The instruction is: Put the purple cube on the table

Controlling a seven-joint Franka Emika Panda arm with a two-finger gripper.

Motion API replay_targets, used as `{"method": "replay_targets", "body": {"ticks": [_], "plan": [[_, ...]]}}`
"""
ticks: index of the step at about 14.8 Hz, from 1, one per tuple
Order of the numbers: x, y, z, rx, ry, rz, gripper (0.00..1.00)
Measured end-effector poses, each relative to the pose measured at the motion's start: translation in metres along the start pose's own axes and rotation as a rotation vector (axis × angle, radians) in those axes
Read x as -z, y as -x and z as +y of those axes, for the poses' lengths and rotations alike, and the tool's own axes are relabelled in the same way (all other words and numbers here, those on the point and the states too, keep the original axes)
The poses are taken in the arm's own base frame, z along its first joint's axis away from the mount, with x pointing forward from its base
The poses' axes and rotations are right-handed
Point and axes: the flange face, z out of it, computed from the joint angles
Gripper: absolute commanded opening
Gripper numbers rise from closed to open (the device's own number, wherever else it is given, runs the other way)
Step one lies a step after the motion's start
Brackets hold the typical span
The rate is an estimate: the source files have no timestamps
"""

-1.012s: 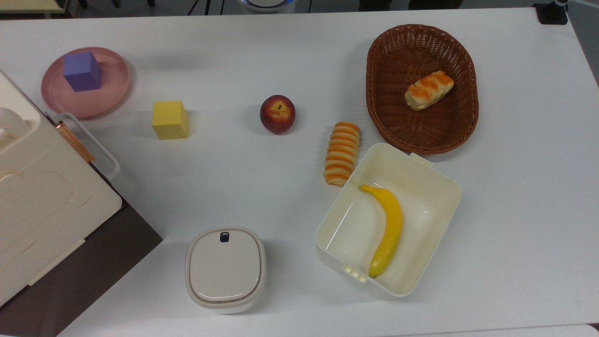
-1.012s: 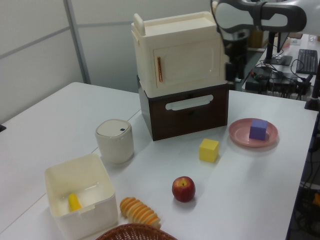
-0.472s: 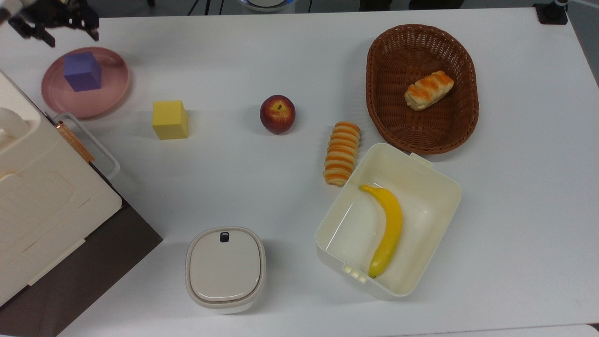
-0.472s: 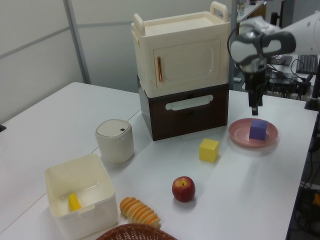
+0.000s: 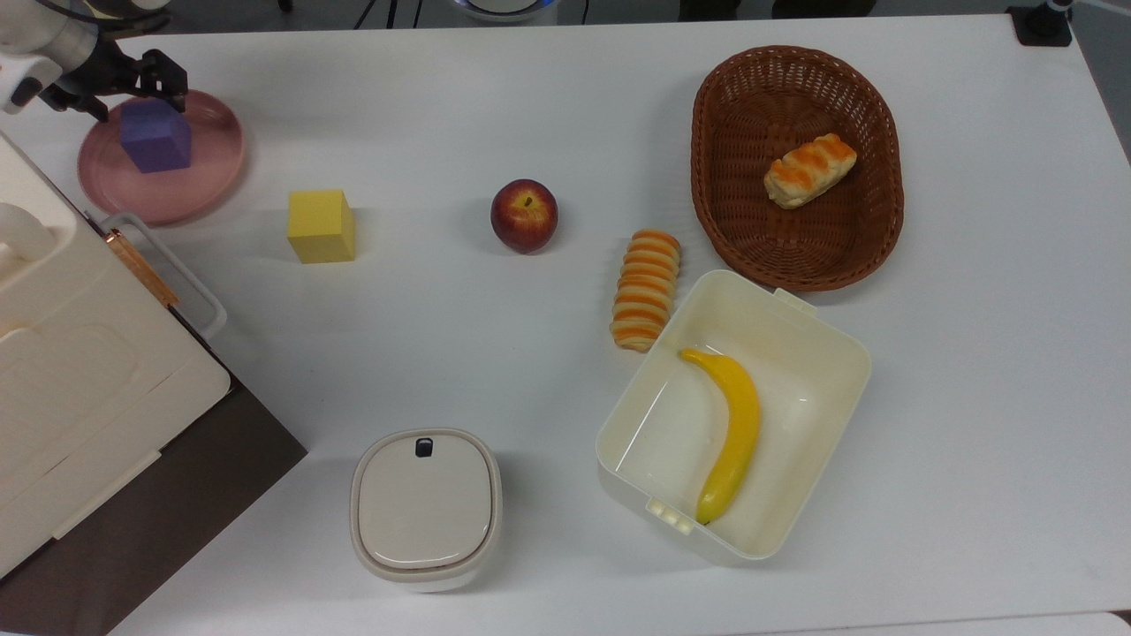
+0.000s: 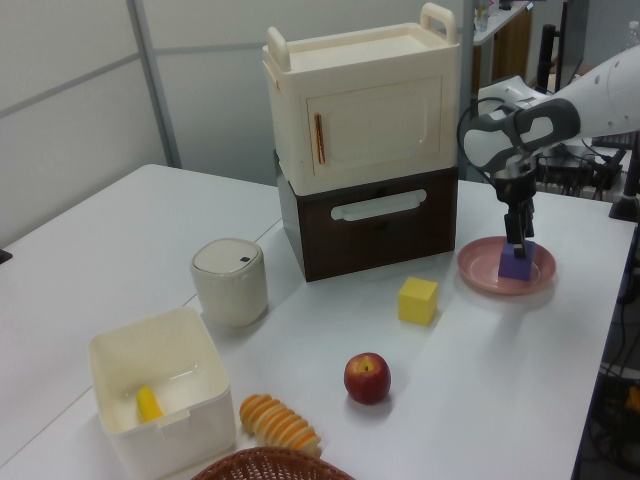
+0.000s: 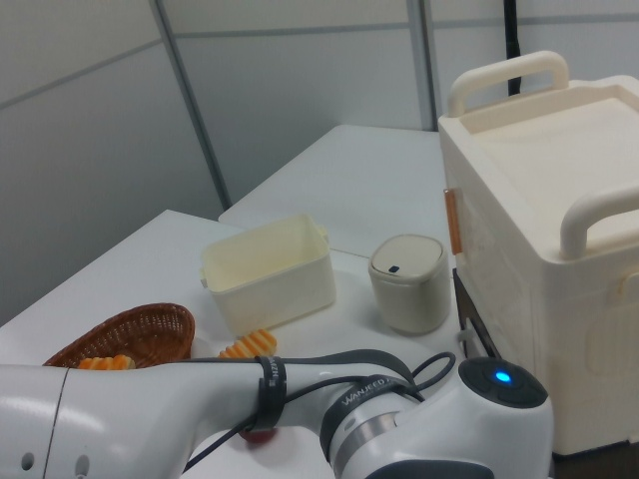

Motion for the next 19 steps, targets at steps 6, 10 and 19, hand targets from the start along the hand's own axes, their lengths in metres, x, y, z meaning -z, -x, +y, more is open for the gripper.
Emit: {"method": "replay_targets", "body": {"ticks": [6,10,19], "plan": [[-0.004,-0.002,0.001,0.002,0.002,0.002,0.64],[-0.001,-0.004,0.001,0.004,0.006,0.007,0.65],[0.115,-0.076,-0.123,0.085,0.087,0.043,0.70]]}}
